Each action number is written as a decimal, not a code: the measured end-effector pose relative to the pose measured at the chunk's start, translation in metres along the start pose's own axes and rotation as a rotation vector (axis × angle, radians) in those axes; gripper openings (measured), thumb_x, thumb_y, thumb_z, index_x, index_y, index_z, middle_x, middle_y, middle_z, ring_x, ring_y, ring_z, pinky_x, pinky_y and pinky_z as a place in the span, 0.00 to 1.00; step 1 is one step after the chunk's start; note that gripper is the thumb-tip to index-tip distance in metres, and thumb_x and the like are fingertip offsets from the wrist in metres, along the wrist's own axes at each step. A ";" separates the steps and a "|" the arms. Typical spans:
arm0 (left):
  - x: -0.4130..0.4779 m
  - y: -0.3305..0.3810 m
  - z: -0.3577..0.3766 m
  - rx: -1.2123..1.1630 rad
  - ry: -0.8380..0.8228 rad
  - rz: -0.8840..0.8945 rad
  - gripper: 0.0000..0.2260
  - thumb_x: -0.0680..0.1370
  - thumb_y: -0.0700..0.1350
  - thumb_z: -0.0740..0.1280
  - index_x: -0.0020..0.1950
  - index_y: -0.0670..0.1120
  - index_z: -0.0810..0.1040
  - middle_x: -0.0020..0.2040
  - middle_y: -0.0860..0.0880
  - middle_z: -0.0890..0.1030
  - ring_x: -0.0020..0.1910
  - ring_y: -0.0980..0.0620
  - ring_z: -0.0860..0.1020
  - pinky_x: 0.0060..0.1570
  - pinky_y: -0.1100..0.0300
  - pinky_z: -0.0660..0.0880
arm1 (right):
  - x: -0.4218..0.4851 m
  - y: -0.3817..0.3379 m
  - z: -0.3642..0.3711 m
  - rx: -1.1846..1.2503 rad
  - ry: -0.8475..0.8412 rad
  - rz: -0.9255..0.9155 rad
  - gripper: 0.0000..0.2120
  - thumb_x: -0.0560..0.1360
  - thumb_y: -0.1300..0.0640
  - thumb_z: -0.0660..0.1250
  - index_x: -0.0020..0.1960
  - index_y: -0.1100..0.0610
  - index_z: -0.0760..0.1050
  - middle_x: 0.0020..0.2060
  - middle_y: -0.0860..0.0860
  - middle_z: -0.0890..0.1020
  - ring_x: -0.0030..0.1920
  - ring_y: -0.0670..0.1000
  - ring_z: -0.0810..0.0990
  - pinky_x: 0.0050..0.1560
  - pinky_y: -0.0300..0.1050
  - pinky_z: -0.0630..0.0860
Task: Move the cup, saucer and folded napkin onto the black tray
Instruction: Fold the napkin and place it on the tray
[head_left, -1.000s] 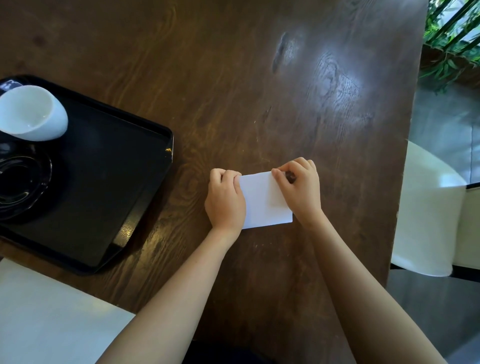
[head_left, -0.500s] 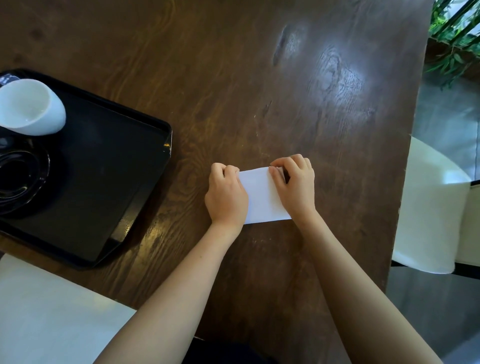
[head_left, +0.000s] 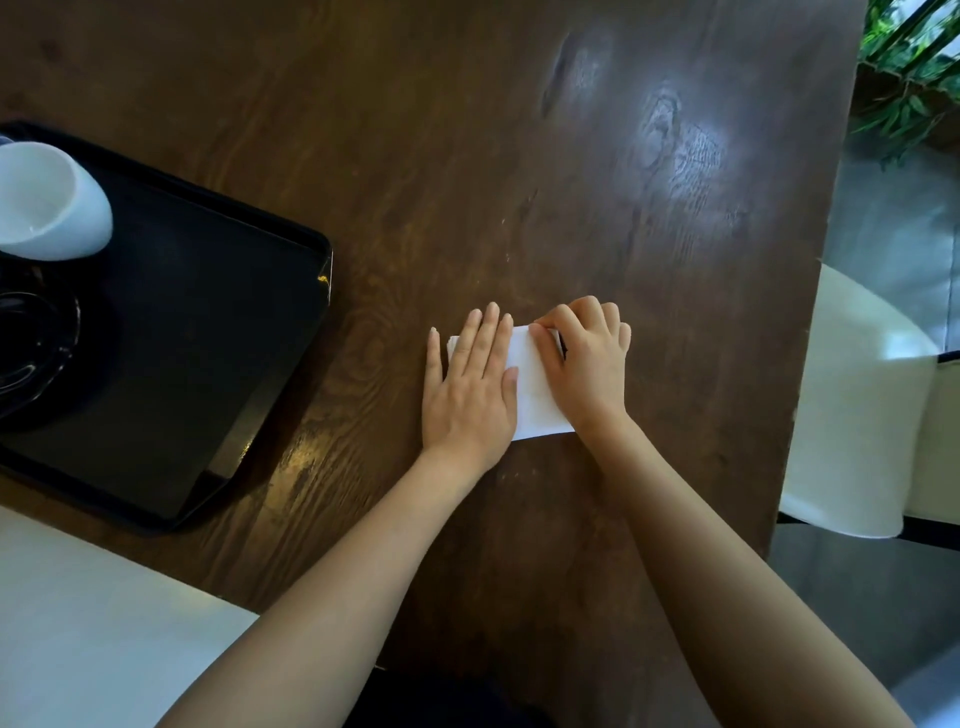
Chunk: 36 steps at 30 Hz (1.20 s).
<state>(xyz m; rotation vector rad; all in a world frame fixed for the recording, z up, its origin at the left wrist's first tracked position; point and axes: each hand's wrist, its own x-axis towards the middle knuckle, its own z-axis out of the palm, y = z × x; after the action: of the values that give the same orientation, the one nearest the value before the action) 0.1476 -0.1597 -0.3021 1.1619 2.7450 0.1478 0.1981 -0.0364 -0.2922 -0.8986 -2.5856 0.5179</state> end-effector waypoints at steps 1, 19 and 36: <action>0.000 0.000 0.001 0.009 -0.001 -0.002 0.25 0.79 0.53 0.35 0.76 0.47 0.42 0.78 0.49 0.48 0.76 0.51 0.46 0.73 0.45 0.43 | 0.000 0.001 0.000 -0.019 0.003 -0.001 0.09 0.77 0.54 0.63 0.44 0.57 0.79 0.43 0.55 0.78 0.46 0.57 0.72 0.48 0.49 0.65; 0.000 0.001 0.003 -0.035 0.043 -0.001 0.25 0.78 0.53 0.32 0.74 0.46 0.37 0.78 0.47 0.45 0.76 0.50 0.43 0.74 0.46 0.42 | -0.023 0.004 0.000 -0.187 -0.414 -0.267 0.26 0.81 0.47 0.42 0.76 0.55 0.47 0.77 0.50 0.48 0.76 0.47 0.43 0.76 0.47 0.40; -0.004 -0.008 0.004 -0.043 0.026 -0.109 0.25 0.79 0.54 0.38 0.74 0.47 0.37 0.78 0.47 0.44 0.76 0.49 0.42 0.73 0.42 0.41 | -0.021 0.004 0.002 -0.257 -0.428 -0.305 0.28 0.81 0.46 0.43 0.76 0.57 0.45 0.77 0.53 0.47 0.76 0.49 0.42 0.76 0.48 0.40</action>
<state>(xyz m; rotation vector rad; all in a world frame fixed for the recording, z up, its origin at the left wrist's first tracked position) 0.1455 -0.1679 -0.3072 1.0035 2.8047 0.2087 0.2149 -0.0473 -0.3002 -0.4838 -3.1603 0.3211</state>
